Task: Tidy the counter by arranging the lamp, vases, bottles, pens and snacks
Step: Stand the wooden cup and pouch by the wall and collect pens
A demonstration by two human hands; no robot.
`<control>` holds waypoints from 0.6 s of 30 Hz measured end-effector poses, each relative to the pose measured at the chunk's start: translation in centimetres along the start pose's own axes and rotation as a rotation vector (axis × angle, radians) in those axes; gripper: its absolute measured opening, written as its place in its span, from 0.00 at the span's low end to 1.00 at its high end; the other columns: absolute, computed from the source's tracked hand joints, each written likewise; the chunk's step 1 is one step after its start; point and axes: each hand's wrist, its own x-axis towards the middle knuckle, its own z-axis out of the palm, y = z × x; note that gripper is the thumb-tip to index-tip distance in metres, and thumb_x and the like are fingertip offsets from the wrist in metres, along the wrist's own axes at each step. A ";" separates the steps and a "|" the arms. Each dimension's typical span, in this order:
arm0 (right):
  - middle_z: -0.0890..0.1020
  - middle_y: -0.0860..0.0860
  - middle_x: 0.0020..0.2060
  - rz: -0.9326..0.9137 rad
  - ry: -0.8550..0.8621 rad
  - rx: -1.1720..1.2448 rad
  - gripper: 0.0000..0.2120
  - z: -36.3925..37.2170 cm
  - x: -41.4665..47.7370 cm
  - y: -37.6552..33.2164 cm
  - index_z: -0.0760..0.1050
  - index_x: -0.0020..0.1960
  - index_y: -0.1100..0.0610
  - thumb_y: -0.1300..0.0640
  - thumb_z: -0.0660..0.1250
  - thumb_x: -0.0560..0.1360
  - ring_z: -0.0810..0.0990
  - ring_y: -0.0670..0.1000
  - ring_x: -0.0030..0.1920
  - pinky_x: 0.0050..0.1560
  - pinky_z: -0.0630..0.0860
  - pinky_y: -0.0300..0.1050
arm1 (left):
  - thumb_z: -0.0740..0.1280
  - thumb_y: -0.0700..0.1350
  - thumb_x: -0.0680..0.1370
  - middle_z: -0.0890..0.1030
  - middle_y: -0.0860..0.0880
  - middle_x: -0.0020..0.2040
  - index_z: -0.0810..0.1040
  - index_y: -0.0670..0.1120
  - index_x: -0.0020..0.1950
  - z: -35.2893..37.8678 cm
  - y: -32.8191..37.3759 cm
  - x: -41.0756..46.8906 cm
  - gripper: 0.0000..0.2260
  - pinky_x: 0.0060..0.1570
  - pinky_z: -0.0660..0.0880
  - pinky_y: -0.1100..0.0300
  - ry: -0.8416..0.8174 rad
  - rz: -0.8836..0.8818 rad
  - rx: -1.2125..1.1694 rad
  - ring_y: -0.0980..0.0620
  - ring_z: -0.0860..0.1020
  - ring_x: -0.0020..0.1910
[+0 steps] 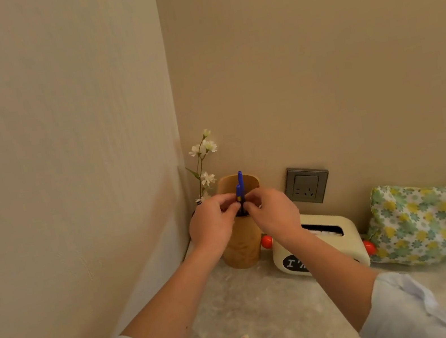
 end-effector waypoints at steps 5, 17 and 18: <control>0.84 0.43 0.52 0.038 0.024 0.055 0.12 1.1 -0.7 0.6 0.79 0.60 0.44 0.50 0.63 0.78 0.81 0.46 0.51 0.45 0.79 0.44 | 0.65 0.49 0.78 0.81 0.60 0.41 0.80 0.55 0.60 0.3 -1.3 -0.8 0.11 0.42 0.81 0.54 -0.029 -0.055 0.032 0.60 0.80 0.31; 0.82 0.44 0.44 0.127 0.032 0.342 0.09 0.2 -9.5 4.6 0.80 0.55 0.49 0.53 0.67 0.76 0.80 0.42 0.44 0.42 0.77 0.39 | 0.68 0.47 0.77 0.81 0.59 0.45 0.79 0.55 0.54 1.7 0.1 -9.8 0.07 0.42 0.81 0.55 0.012 -0.148 -0.228 0.60 0.81 0.34; 0.82 0.44 0.43 0.126 -0.003 0.343 0.09 0.3 -10.7 5.3 0.80 0.55 0.49 0.53 0.67 0.75 0.80 0.43 0.43 0.43 0.78 0.43 | 0.68 0.47 0.77 0.81 0.59 0.45 0.80 0.55 0.53 1.9 0.2 -11.1 0.06 0.43 0.81 0.55 -0.006 -0.153 -0.225 0.60 0.81 0.34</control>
